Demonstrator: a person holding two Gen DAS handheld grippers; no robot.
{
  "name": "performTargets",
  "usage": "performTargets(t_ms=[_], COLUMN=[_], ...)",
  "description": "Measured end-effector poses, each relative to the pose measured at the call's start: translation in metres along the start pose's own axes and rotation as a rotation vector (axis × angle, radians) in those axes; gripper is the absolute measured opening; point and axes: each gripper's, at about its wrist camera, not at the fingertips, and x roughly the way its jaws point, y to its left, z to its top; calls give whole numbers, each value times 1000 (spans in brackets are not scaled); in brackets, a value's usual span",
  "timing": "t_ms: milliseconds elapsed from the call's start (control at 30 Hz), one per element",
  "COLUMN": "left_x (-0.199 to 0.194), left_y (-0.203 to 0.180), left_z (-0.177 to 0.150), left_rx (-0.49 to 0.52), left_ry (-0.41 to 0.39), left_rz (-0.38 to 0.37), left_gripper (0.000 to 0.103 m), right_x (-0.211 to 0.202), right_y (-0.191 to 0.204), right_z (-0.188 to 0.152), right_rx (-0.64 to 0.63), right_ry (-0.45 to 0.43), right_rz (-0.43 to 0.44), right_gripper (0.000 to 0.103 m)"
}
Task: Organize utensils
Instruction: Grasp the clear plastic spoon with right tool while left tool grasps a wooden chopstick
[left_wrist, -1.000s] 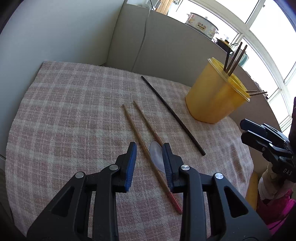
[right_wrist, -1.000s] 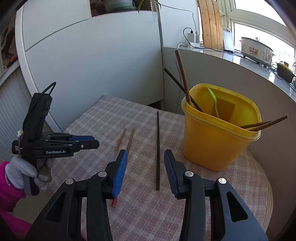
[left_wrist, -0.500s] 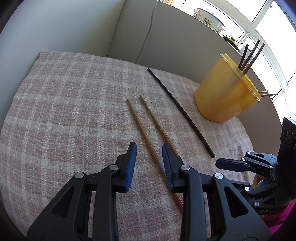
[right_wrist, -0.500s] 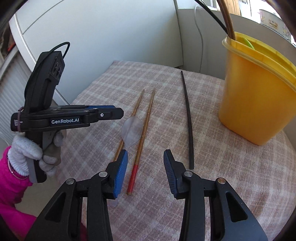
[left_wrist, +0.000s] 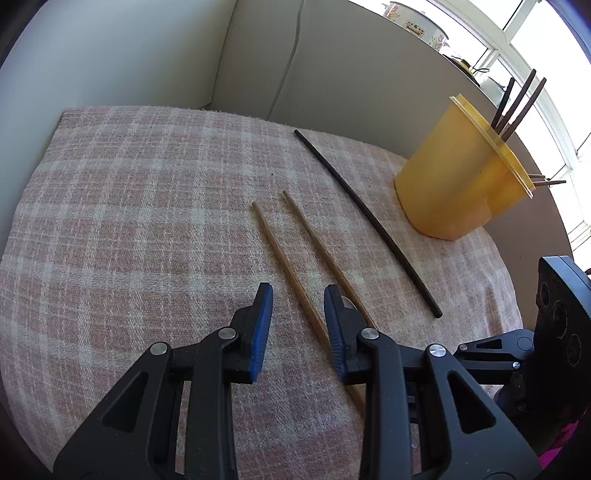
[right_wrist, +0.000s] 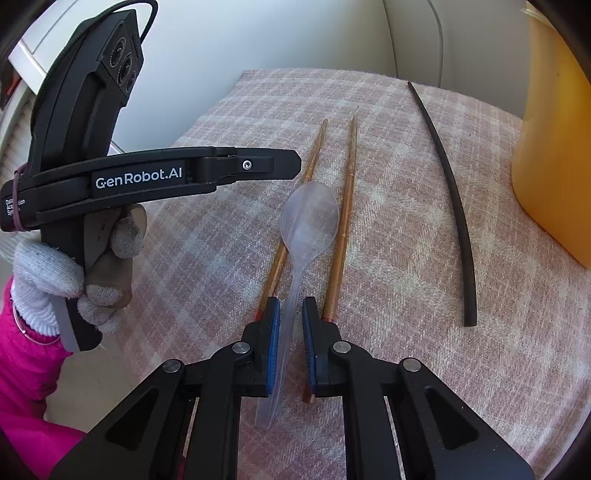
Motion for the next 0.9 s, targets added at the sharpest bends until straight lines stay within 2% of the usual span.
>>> performTargets(t_ms=[267,467,567,633,733,900], left_x=[19,33,39,41,41,31], left_y=[-2,-9,-14,-16,-12,0], left_z=[9,22,26,27,28,27], left_rx=[29,45,84,107,101,97], left_ry=[54,80,93,97,104,108], left_rz=[42,60,85,107,92,94], left_gripper=[28,28,28,21,15,13], right_x=[9,12,11,10,7,7], right_y=[5,5,3,2,0,-3], right_z=[15,19,20,21,21,24], right_rx=[-21,-19,-22,-24,-23,-3], right_ry=[29,45,55,64,74,93], right_rz=[-53,-55,-65,-69,-79,-68], right_gripper=[10,10,7,7,7,8])
